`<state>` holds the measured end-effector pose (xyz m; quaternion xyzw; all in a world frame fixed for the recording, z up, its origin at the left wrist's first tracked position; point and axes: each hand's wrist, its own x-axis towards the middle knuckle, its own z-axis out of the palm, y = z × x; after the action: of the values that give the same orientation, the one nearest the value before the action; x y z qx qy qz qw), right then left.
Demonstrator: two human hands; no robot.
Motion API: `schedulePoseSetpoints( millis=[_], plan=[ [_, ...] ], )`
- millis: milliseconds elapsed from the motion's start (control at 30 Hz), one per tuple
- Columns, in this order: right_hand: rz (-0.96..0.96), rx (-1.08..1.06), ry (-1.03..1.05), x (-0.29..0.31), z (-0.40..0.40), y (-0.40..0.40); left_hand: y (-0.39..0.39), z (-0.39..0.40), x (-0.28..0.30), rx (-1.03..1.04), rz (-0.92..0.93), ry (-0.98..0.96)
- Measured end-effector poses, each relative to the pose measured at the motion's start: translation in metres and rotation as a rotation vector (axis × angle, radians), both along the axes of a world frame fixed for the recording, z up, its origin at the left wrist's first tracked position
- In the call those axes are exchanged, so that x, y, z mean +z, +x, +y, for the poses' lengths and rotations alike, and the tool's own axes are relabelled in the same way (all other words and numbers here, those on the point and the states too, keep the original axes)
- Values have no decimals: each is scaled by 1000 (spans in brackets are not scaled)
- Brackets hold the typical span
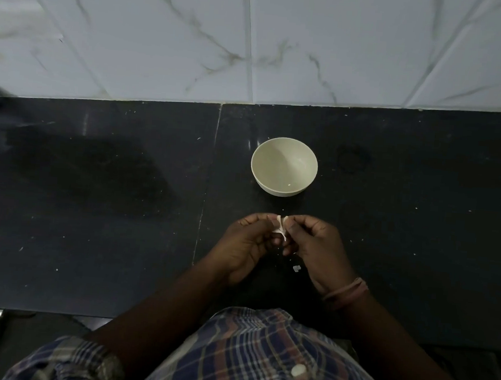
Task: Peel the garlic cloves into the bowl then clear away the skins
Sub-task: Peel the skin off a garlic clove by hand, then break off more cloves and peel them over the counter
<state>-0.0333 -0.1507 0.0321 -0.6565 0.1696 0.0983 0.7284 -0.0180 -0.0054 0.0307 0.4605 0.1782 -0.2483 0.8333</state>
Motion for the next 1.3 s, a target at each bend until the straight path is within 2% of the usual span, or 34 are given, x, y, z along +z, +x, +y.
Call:
schedulePoseSetpoints(
  millis=[133,200,400,467,600,733,900,1167,1300],
  plan=[
    [131,-127,291,-7,3,0,-2,-1,-6,21,84,-55],
    [172,-220,351,-11,-2,0,-2,-1,-8,45,124,-65],
    [231,-415,-35,-38,-35,-7,-5,-8,-17,49,229,-36],
    [250,-440,-86,-45,-41,-8,-6,-11,-19,31,246,-2],
    [219,-402,-146,-49,-39,-11,-6,-15,-24,7,240,51],
    [101,-307,-359,-39,-33,-18,-5,-18,-28,-29,224,65],
    [25,-120,-238,-30,-12,-25,-8,-20,-37,-125,196,86],
    [147,-230,-52,-39,-14,-29,-12,-23,-39,-214,165,98],
    [254,-377,93,-48,-10,-26,-11,-26,-32,-249,152,146]
  ],
)
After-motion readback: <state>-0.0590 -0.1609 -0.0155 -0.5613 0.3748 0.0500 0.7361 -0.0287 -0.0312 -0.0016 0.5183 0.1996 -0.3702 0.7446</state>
